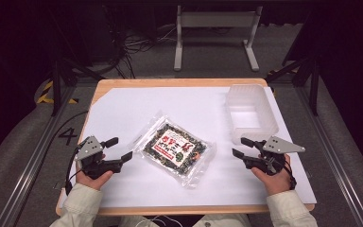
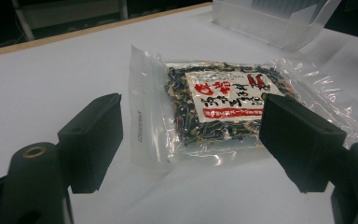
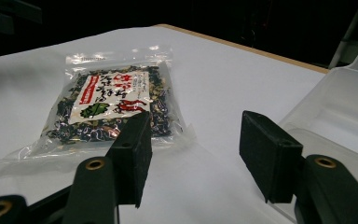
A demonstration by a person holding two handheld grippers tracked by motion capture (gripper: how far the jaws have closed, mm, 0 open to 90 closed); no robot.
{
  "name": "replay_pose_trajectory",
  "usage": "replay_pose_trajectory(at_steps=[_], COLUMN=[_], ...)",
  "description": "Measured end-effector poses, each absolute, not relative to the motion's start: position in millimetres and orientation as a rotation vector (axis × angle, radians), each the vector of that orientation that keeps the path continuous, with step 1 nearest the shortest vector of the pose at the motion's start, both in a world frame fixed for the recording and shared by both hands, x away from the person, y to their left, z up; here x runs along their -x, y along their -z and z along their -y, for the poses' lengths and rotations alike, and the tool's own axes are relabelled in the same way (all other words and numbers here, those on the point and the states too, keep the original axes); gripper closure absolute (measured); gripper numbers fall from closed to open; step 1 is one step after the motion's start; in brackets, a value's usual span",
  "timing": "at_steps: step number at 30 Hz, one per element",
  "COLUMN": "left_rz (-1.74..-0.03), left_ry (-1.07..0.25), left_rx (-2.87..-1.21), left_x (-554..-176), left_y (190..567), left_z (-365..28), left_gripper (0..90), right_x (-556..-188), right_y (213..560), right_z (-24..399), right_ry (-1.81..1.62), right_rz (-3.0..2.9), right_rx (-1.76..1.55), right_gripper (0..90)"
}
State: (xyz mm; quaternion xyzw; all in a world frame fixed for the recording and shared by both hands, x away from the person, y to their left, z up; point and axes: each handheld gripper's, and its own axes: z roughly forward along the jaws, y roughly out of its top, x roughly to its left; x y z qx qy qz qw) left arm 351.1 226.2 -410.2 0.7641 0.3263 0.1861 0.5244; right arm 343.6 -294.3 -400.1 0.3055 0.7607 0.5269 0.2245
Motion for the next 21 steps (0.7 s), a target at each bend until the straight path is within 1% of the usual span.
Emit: replay_pose_trajectory(at_steps=[14,21], left_rz=[-0.777,-0.799], left_ry=[-0.438,-0.421], left_rx=[-1.796,-1.778], left_x=[-361,-376], left_y=[391,388], left_z=[-219,-217], left_gripper=[19.3,16.5], right_x=[-343,-343], right_y=[401,401], right_z=[294,292], right_ry=[-1.449,-1.45], right_rz=[-2.112,-2.119], right_rx=[-0.842,-0.838], right_gripper=[42.8,42.1])
